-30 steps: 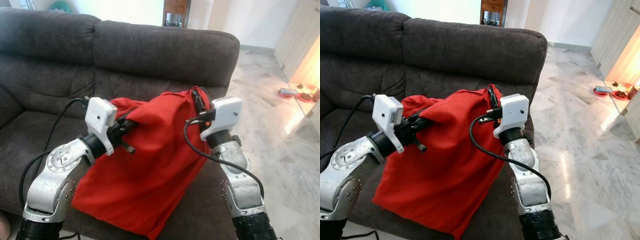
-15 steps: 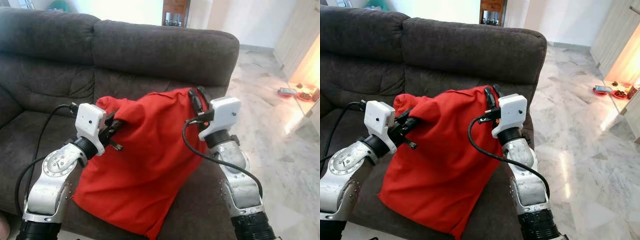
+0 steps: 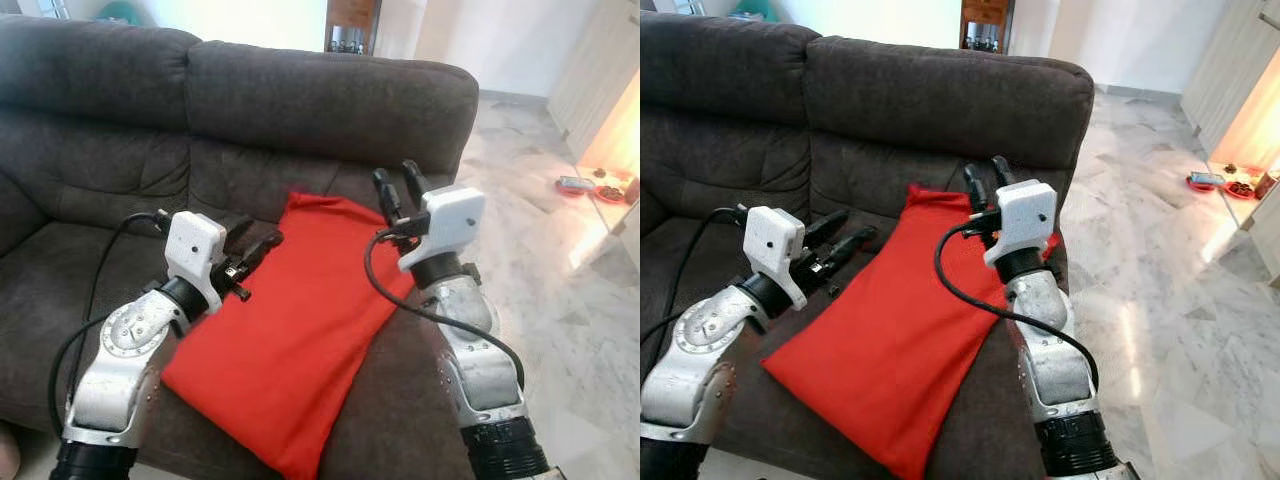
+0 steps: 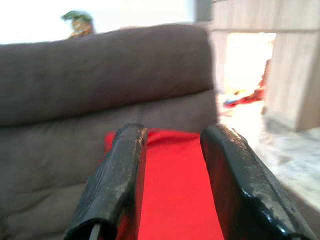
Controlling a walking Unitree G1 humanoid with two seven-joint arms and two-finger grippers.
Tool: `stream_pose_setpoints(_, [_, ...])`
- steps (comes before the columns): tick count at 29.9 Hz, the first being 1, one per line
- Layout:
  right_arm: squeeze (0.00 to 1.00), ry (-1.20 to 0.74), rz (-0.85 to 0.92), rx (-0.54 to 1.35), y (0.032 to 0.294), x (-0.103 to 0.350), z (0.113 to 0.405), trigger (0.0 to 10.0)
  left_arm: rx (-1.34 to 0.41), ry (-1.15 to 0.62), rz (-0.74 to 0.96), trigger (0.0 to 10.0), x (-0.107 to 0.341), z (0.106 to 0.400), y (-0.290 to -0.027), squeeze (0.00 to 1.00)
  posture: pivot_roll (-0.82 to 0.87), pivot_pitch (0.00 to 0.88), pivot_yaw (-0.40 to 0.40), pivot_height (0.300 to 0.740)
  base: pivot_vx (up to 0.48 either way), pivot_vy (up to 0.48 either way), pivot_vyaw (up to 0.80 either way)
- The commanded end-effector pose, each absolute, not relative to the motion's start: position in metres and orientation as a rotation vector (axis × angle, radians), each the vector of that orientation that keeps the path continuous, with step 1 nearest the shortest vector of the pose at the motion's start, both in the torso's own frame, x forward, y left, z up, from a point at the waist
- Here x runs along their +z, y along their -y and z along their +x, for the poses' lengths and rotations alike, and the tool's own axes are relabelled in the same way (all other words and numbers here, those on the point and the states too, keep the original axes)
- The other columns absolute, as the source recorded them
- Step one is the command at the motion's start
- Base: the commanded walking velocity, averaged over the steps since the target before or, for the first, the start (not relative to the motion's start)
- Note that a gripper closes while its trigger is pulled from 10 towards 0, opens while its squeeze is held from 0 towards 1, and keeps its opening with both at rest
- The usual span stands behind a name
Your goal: Move the pillow to the sofa from floor
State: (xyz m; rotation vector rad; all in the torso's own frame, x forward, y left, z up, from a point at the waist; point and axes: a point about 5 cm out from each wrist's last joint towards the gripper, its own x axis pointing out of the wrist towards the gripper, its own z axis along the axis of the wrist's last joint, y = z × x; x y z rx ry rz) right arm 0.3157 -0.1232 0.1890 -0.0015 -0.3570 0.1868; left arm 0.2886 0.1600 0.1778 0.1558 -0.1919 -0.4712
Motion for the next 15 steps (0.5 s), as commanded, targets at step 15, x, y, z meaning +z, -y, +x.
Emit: stream_pose_setpoints(15, [0.0,-0.119,0.022,-0.289,0.259,0.043,0.256,10.0,0.036,0.066,0.319,10.0,0.094,0.271,-0.215,0.0,0.14,0.0,-0.055,0.74,0.0,0.0,0.0])
